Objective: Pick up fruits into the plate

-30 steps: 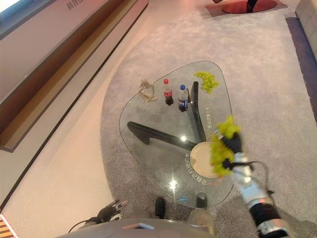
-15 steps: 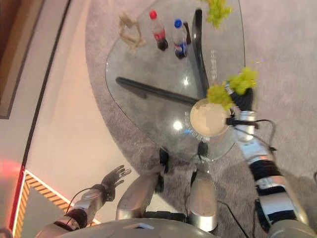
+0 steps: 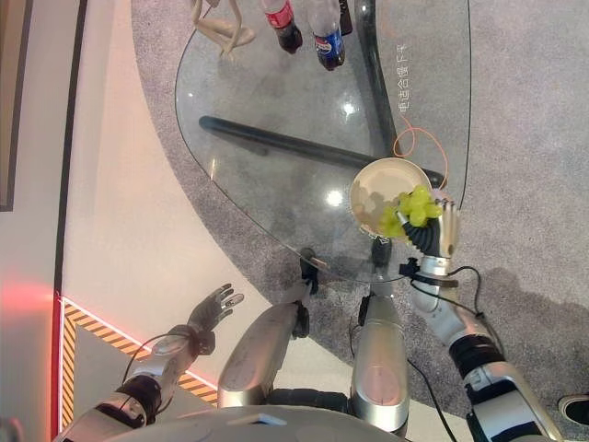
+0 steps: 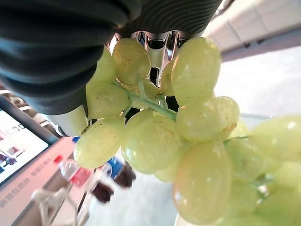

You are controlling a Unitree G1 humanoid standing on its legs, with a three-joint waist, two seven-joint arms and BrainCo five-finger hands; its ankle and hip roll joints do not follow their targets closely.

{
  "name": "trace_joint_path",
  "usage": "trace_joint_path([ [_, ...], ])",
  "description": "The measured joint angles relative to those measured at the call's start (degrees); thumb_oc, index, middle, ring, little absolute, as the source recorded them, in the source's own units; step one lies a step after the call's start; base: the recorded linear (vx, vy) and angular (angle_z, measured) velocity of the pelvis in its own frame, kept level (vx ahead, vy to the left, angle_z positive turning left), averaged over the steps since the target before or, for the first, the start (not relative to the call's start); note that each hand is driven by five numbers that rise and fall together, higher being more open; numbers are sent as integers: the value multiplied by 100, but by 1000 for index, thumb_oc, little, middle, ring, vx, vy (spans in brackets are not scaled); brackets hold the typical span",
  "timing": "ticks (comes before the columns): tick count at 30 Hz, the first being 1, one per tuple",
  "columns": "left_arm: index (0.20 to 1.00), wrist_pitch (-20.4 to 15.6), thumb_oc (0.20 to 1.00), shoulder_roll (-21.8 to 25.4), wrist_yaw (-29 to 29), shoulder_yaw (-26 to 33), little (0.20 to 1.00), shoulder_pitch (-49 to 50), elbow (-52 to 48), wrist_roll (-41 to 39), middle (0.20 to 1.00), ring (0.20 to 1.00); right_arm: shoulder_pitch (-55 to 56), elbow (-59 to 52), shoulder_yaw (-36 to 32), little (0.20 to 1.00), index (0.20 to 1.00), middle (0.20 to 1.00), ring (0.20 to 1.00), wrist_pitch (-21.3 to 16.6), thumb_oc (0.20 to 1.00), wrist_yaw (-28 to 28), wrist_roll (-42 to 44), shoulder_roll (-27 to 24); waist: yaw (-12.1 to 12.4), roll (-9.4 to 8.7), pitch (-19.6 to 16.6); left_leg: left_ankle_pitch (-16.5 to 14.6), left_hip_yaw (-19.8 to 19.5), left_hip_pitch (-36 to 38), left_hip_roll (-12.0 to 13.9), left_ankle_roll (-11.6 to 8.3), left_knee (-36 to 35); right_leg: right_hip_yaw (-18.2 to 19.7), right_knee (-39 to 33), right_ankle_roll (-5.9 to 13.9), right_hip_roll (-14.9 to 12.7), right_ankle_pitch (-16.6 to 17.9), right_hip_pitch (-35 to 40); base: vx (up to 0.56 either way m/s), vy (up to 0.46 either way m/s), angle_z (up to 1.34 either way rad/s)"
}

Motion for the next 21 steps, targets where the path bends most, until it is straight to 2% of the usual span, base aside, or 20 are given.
trace_joint_path([
  [4,1000,-8,1000,0,-64,-14,1000,1,-88,-3,1000,1000,-209,192,6,200,200,200,200,-102,200,175,179,-22,-1,0,0,60,6,-233,-3,1,1,18,158,-2,-12,-1,-310,0,0,0],
  [14,1000,-18,1000,12,-90,-13,1000,1,-89,-121,1000,1000,-379,329,0,200,200,200,200,-181,200,203,302,-32,26,2,-2,136,24,-489,-21,22,2,52,371,-3,-45,-3,-672,0,0,0],
  [21,1000,-18,1000,16,-90,-19,1000,0,-131,-129,1000,1000,-637,472,-16,200,200,200,200,-56,200,154,389,-82,33,5,-3,234,20,-825,-21,22,13,58,596,-17,-62,-13,-1109,0,0,0],
])
